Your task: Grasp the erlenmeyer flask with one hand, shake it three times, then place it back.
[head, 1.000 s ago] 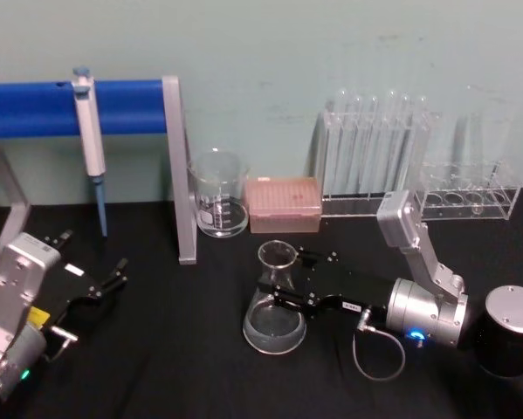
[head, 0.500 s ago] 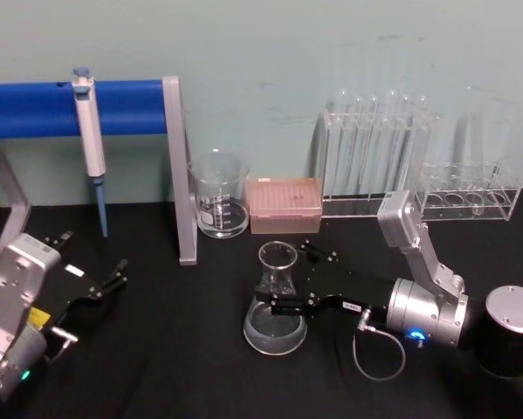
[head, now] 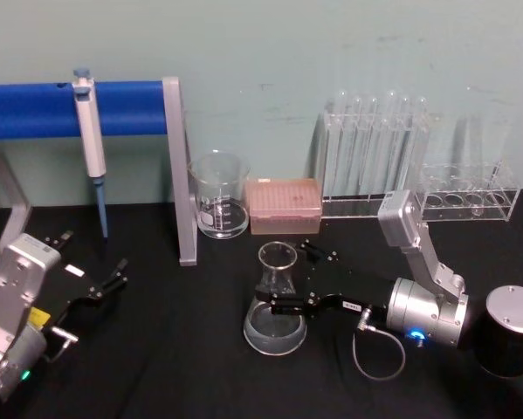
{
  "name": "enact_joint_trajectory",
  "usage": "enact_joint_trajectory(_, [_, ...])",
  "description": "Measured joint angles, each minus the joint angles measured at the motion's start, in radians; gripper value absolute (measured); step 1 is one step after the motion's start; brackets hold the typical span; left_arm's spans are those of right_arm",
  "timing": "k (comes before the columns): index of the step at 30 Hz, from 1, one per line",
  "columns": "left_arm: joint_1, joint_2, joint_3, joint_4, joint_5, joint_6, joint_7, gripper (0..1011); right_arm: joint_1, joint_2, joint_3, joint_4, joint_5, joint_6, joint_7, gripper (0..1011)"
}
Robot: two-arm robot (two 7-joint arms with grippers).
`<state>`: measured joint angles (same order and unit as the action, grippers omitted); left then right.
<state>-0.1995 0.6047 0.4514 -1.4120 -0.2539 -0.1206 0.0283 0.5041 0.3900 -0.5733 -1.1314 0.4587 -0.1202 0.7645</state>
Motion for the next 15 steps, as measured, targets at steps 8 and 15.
enact_joint_trajectory(8, [0.0, 0.0, 0.0, 0.0, 0.0, 0.0, 0.0, 1001, 0.0, 0.002, 0.0, -0.003, 0.0, 0.003, -0.001, 1000])
enact_joint_trajectory(15, [0.0, 0.0, 0.0, 0.0, 0.0, 0.0, 0.0, 1001, -0.011, 0.015, 0.006, -0.023, 0.005, 0.024, -0.011, 1000])
